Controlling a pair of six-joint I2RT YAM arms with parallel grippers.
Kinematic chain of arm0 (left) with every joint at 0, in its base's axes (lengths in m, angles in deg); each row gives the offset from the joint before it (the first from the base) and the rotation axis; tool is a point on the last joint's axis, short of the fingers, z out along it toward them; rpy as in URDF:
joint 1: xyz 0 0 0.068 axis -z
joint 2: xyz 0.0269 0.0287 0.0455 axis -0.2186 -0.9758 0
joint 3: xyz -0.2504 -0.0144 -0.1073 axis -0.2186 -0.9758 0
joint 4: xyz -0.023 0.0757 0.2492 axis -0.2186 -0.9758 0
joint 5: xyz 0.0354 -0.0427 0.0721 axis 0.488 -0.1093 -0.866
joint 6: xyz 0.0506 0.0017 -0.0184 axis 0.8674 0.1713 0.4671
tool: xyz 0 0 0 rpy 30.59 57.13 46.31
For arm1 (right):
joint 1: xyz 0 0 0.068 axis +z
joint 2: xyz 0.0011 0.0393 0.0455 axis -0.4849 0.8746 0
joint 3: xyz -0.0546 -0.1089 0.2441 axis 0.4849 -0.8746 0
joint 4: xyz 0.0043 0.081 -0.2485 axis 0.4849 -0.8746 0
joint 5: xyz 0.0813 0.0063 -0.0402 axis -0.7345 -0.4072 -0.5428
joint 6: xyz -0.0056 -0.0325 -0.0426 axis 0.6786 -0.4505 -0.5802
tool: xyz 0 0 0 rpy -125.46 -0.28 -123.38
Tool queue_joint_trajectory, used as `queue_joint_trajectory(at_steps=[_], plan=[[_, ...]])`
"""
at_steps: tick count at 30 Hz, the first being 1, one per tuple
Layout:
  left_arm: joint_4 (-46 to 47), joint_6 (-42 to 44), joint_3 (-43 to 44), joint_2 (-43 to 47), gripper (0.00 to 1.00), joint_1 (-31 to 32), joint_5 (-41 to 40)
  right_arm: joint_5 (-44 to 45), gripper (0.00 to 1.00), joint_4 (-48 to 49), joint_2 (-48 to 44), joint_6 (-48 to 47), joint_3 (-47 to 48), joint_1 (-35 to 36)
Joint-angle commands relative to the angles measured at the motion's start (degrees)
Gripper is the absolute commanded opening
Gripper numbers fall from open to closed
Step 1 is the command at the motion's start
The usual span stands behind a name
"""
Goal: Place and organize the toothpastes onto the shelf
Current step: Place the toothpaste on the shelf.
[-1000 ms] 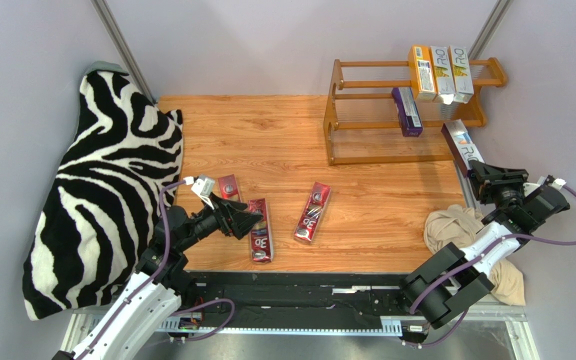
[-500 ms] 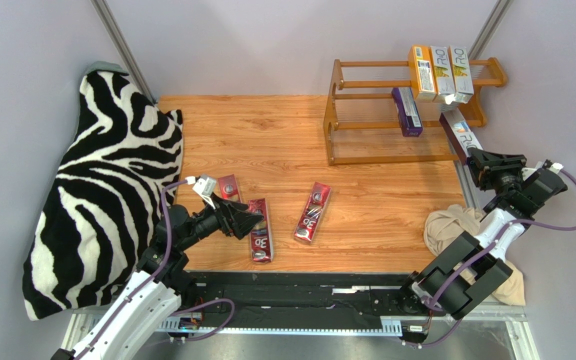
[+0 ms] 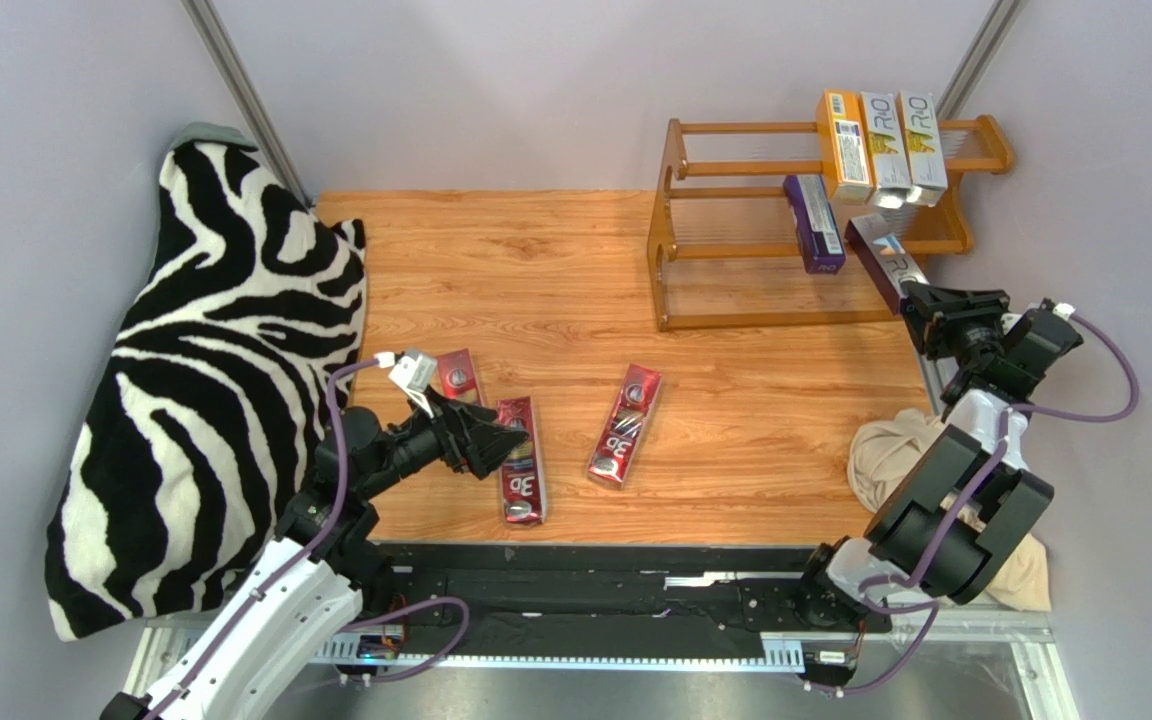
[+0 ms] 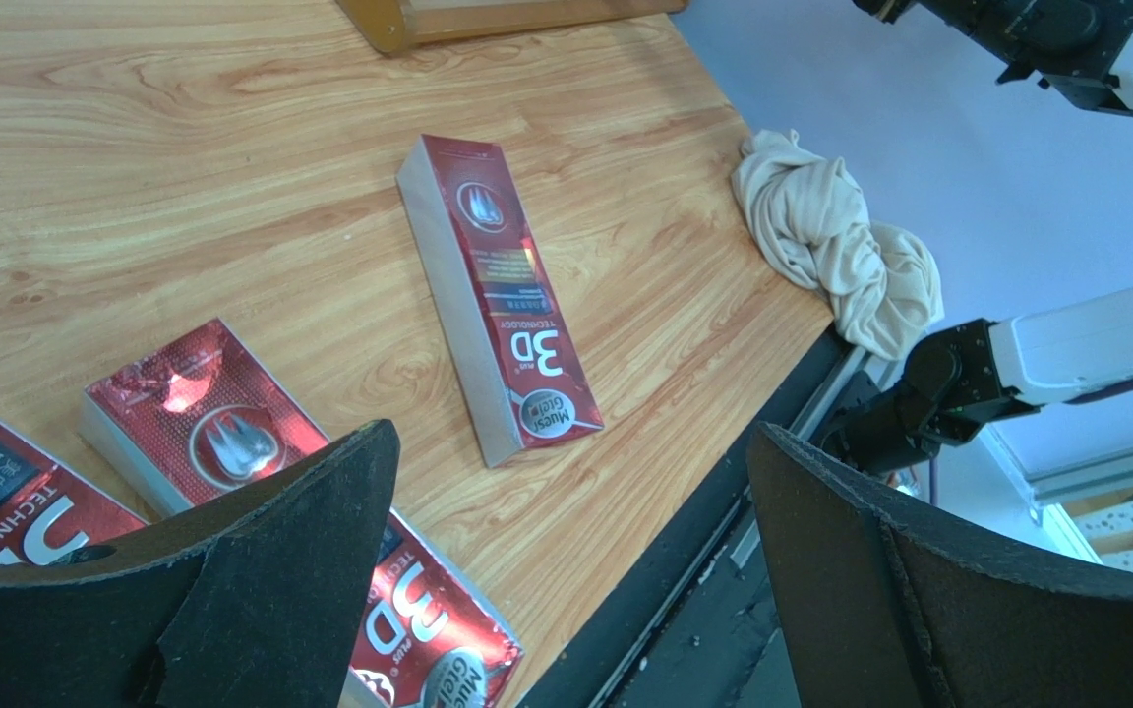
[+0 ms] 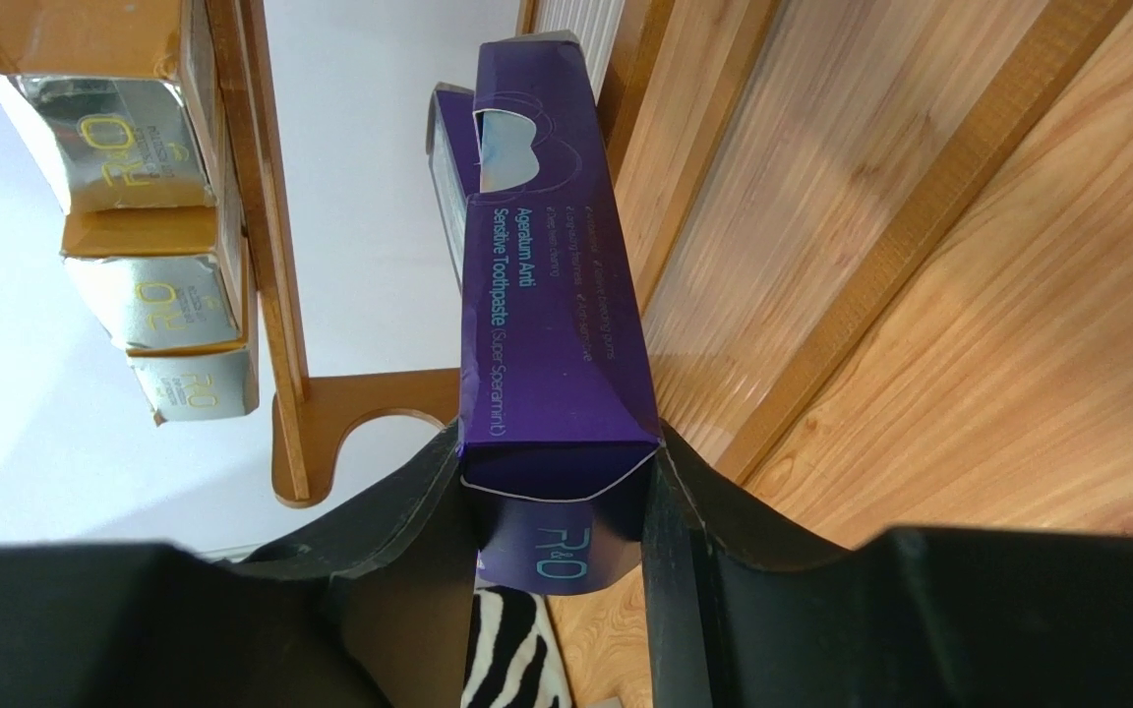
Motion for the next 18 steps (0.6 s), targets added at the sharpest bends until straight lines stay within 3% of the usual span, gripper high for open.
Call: queue_joint_trajectory(at_steps=[1,18], plan=[[1.0,1.3,2.7,-0.6,0.97,0.3,0.7,3.1,0.08,9.0,1.6,2.8,2.8,1.1],[1.0,2.4,3.2,-4.4,0.95,0.3,0.7,3.5,0.07,37.2,18.4,12.8,2.1,5.8]])
